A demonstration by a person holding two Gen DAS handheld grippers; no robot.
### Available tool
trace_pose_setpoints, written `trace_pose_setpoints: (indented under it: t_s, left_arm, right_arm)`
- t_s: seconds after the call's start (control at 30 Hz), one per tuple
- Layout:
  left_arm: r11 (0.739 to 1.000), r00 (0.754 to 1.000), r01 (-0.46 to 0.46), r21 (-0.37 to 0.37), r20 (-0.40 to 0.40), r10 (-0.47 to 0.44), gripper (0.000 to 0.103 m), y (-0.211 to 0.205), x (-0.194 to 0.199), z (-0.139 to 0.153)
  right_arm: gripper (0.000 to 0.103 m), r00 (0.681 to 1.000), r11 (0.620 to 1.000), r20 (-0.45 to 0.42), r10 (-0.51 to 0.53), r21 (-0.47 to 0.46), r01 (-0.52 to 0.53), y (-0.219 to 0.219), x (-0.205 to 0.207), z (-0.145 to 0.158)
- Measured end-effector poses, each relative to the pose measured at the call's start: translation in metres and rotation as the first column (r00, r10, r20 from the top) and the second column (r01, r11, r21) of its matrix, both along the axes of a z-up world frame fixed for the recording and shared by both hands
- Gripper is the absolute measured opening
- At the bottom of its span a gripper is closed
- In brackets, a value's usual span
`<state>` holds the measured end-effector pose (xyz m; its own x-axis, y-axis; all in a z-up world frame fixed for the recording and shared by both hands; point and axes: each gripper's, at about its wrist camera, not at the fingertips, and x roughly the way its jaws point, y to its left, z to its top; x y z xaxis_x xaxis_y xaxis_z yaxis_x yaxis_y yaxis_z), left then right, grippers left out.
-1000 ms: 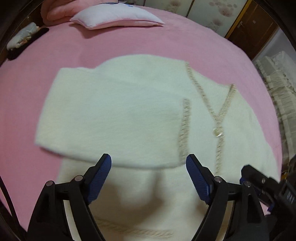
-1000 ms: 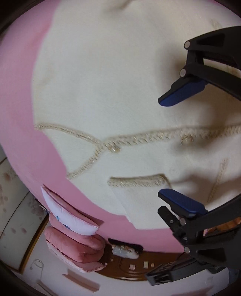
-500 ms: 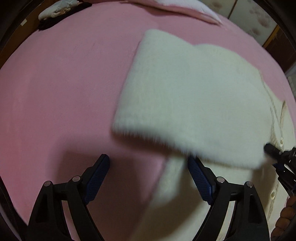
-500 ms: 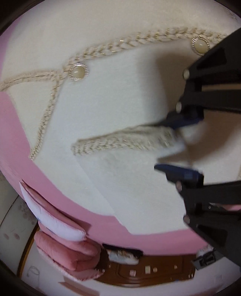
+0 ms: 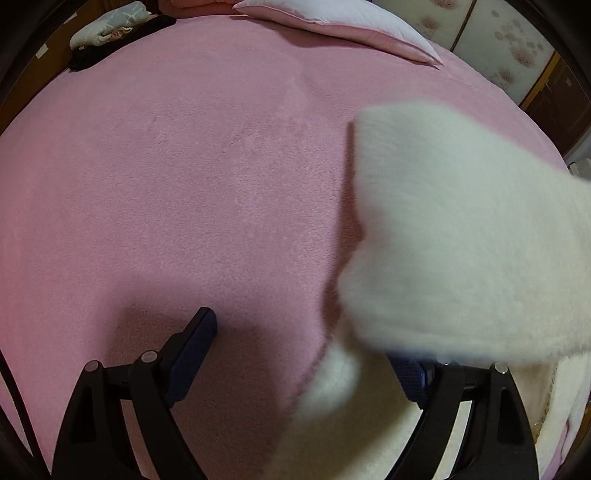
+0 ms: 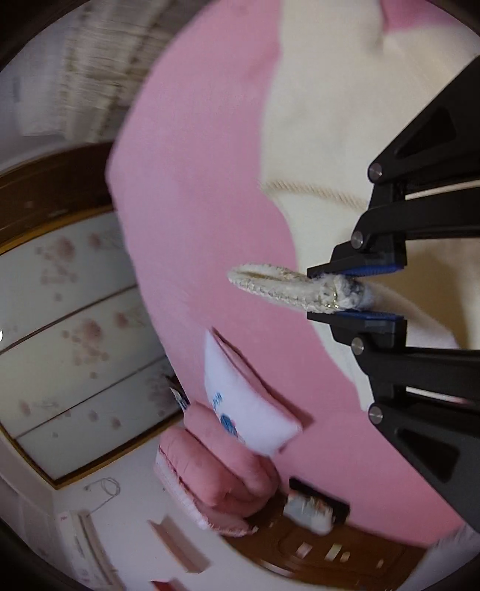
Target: Fold large clothes
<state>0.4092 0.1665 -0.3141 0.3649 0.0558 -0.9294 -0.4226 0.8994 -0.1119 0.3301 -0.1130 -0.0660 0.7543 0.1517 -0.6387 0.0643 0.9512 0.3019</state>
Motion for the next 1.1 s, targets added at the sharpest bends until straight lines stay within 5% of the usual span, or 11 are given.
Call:
trace_pose_setpoints:
  t_s: [0.17,0.33,0.47,0.57,0.73,0.83,0.87,0.9,0.97,1.1]
  left_arm:
    - [0.998,0.999,0.045,0.041,-0.004,-0.044,0.09,0.006,-0.007,0.0]
    - [0.999,0.999,0.048,0.024,0.008,-0.048,0.09,0.004,-0.006,0.0]
    - [1.0,1.0,0.027,0.009,0.004,-0.027,0.09,0.014,-0.032,0.009]
    - [0.991,0.998,0.057,0.124,-0.008,-0.057,0.09,0.005,-0.04,0.026]
    - [0.952,0.973,0.204,0.228,0.058,-0.223,0.09,-0.038,-0.064,0.076]
    - [0.936,0.933,0.333,0.117,0.101,-0.345,0.086,-0.066,-0.056,0.09]
    - [0.928,0.921,0.367,0.067,0.112,-0.372,0.075,-0.073,-0.049,0.084]
    - [0.921,0.914,0.388,0.032,0.112,-0.389,0.052,-0.081,-0.041,0.082]
    - [0.916,0.916,0.4,0.012,0.03,-0.4,0.016,-0.094,-0.013,0.057]
    - [0.95,0.947,0.312,-0.032,-0.074,-0.313,0.009,-0.081,0.016,0.012]
  right_arm:
    - [0.015,0.979,0.992,-0.198,-0.05,-0.123,0.026,-0.04,-0.001,-0.065]
    - [0.017,0.909,0.953,-0.401,-0.114,-0.301,-0.014,-0.034,-0.014,-0.169]
    - [0.037,0.918,0.916,-0.365,-0.158,-0.4,-0.002,-0.032,-0.038,-0.173]
    - [0.046,0.923,0.905,-0.315,-0.223,-0.419,0.075,-0.042,-0.057,-0.153]
    - [0.046,0.96,0.96,-0.201,-0.195,-0.239,0.145,-0.048,-0.068,-0.109]
    - [0.038,0.966,0.998,-0.256,-0.041,-0.057,0.027,-0.028,-0.057,-0.118]
    - [0.024,0.965,1.0,-0.262,0.01,0.014,-0.007,-0.02,-0.052,-0.124]
    - [0.016,0.96,0.994,-0.27,0.071,0.094,-0.047,-0.01,-0.044,-0.133]
    - [0.012,0.942,0.971,-0.287,0.173,0.211,-0.114,0.018,-0.031,-0.158]
    - [0.01,0.881,0.944,-0.357,0.31,0.222,-0.243,0.061,-0.007,-0.191]
